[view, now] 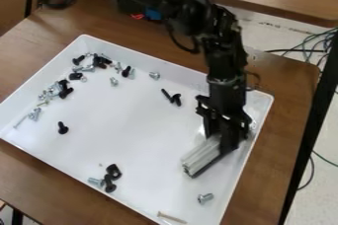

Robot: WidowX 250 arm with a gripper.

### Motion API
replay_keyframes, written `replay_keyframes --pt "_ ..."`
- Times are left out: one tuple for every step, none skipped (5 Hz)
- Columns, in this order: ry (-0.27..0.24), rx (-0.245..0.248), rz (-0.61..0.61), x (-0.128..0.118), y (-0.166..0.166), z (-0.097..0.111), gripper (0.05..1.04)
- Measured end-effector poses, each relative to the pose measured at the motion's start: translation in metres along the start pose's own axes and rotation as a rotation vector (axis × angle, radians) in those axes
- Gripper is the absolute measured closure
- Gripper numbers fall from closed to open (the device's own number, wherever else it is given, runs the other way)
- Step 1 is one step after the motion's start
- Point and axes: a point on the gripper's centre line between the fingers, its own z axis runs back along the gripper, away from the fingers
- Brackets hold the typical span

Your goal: Sweep into pile

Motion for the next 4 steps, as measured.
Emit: replay_keyframes --pt "-0.072 -0.037 0.096 0.0 0.04 0.009 0.727" --pt "-0.105 -0.004 0.157 -0.004 0.069 0.014 0.727" --pt "-0.106 0.031 0.203 -0.008 0.085 0.018 0.727" --pt "-0.137 0.023 0.319 -0.024 0.126 0.028 0.727"
